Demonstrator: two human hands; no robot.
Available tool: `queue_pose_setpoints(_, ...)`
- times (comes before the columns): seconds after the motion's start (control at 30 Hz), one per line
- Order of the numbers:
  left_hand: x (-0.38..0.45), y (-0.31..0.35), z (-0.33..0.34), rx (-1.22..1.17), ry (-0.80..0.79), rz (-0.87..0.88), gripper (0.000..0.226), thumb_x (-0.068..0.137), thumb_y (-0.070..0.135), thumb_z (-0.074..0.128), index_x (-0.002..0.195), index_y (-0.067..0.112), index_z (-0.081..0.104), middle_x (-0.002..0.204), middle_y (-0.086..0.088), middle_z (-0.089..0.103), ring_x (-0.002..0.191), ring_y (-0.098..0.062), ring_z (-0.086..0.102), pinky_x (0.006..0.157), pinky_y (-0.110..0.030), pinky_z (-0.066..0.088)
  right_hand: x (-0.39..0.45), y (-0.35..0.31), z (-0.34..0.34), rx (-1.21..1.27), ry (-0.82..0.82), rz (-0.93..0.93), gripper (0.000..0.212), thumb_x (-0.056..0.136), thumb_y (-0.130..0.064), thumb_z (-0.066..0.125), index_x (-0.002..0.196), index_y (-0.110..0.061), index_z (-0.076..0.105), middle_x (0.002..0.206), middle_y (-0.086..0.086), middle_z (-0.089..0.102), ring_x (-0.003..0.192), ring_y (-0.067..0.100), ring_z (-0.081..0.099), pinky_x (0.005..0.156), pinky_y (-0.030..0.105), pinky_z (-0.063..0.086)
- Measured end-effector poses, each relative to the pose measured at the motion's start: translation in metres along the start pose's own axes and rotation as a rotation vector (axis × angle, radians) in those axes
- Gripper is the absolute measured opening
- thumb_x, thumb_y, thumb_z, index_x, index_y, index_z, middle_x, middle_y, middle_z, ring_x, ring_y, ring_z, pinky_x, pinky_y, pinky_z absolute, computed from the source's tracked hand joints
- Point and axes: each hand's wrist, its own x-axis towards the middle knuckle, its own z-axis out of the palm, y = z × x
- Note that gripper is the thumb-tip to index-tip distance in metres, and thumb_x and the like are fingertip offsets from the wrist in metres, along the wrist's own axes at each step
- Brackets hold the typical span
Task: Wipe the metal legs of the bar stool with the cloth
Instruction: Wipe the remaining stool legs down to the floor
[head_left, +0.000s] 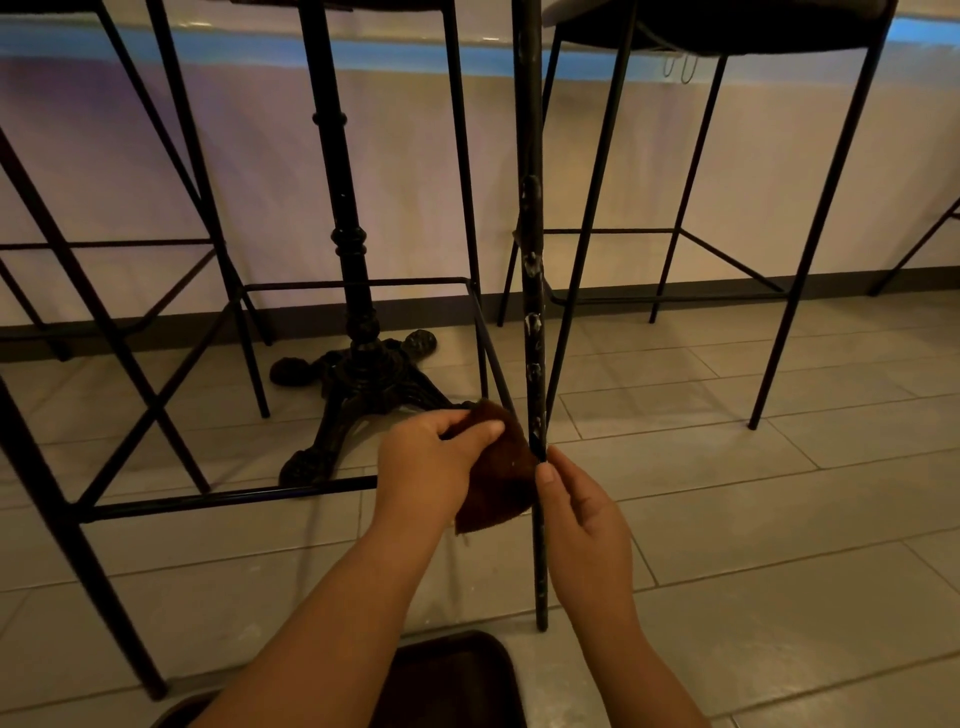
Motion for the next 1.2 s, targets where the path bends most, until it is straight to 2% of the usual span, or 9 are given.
queue_pose_setpoints(0.13,-0.009,0.012,0.000,-0.317,-0.032,-0.134,0.024,0.079,0.038,0.069,0.100,0.027,0.068,0.088,0.007,0.070,0.081,-0.009,0.066,0.053,-0.015,0.047,-0.007,-0.021,-0.002,0.074,0.045,-0.097,0.053,0.072,-0.069,0.057,0.117,-0.042,0.060,0.113,-0.016,0.066,0.111,-0.001,0.058,0.095,0.035,0.051)
queue_pose_setpoints(0.3,-0.024,0.024,-0.001,-0.451,-0.114,-0.154,0.026,0.079,0.042,0.068,0.103,0.030,0.066,0.089,0.006,0.071,0.078,-0.008,0.067,0.047,-0.011,0.048,-0.006,-0.039,-0.004,0.111,0.024,-0.147,0.053,0.064,-0.051,0.073,0.113,-0.043,0.054,0.106,-0.018,0.066,0.103,0.006,0.063,0.087,0.034,0.055)
queue_pose_setpoints(0.4,-0.032,0.029,-0.008,-0.499,-0.241,-0.117,0.020,0.079,0.031,0.070,0.099,0.033,0.068,0.086,0.009,0.074,0.080,-0.008,0.070,0.060,-0.018,0.055,-0.004,-0.047,-0.009,0.250,0.044,-0.206,0.039,0.067,-0.035,0.074,0.098,-0.041,0.051,0.101,-0.012,0.066,0.095,0.011,0.067,0.071,0.022,0.057)
queue_pose_setpoints(0.5,-0.035,0.039,-0.015,-0.490,-0.322,-0.067,0.024,0.081,0.017,0.068,0.102,0.030,0.068,0.093,0.007,0.074,0.092,-0.011,0.069,0.081,-0.029,0.055,0.000,-0.060,-0.016,0.254,0.095,-0.275,0.023,0.071,-0.033,0.070,0.087,-0.035,0.054,0.094,-0.005,0.067,0.088,0.016,0.069,0.064,0.025,0.058)
queue_pose_setpoints(0.63,-0.038,0.062,-0.022,-0.428,-0.301,0.042,0.020,0.080,0.025,0.069,0.099,0.030,0.070,0.092,0.011,0.074,0.092,-0.006,0.067,0.080,-0.023,0.052,0.004,-0.076,-0.020,0.142,0.087,-0.318,0.030,0.071,-0.052,0.061,0.097,-0.038,0.062,0.106,-0.001,0.066,0.101,0.015,0.064,0.082,0.034,0.056)
queue_pose_setpoints(0.83,-0.036,0.097,-0.034,-0.438,-0.312,0.105,0.015,0.080,0.031,0.068,0.094,0.030,0.072,0.086,0.011,0.074,0.076,0.001,0.068,0.054,-0.010,0.049,0.020,-0.110,-0.031,0.244,-0.173,-0.297,0.056,0.069,-0.043,0.070,0.122,-0.044,0.052,0.102,-0.005,0.071,0.094,0.008,0.069,0.070,0.013,0.053)
queue_pose_setpoints(0.97,-0.030,0.118,-0.044,-0.440,-0.297,0.129,0.017,0.077,0.030,0.071,0.093,0.029,0.073,0.088,0.008,0.075,0.079,-0.006,0.070,0.058,-0.013,0.052,0.034,-0.140,-0.038,0.177,-0.262,-0.299,0.027,0.068,-0.045,0.072,0.094,-0.036,0.068,0.096,-0.006,0.071,0.089,0.009,0.068,0.065,0.015,0.054)
queue_pose_setpoints(1.1,-0.025,0.137,-0.051,-0.458,-0.285,0.117,0.017,0.076,0.028,0.072,0.092,0.025,0.074,0.084,0.006,0.075,0.070,-0.004,0.069,0.052,-0.014,0.051,0.049,-0.168,-0.047,0.241,-0.372,-0.272,0.025,0.062,-0.040,0.079,0.079,-0.026,0.066,0.111,-0.008,0.066,0.097,0.014,0.067,0.067,0.029,0.058)
queue_pose_setpoints(1.2,-0.020,0.150,-0.053,-0.448,-0.259,0.142,0.016,0.076,0.029,0.072,0.091,0.024,0.073,0.081,0.007,0.075,0.066,0.002,0.067,0.050,-0.010,0.049,0.058,-0.189,-0.048,0.256,-0.410,-0.290,0.023,0.060,-0.035,0.078,0.075,-0.026,0.064,0.090,0.000,0.073,0.084,0.017,0.071,0.059,0.025,0.056)
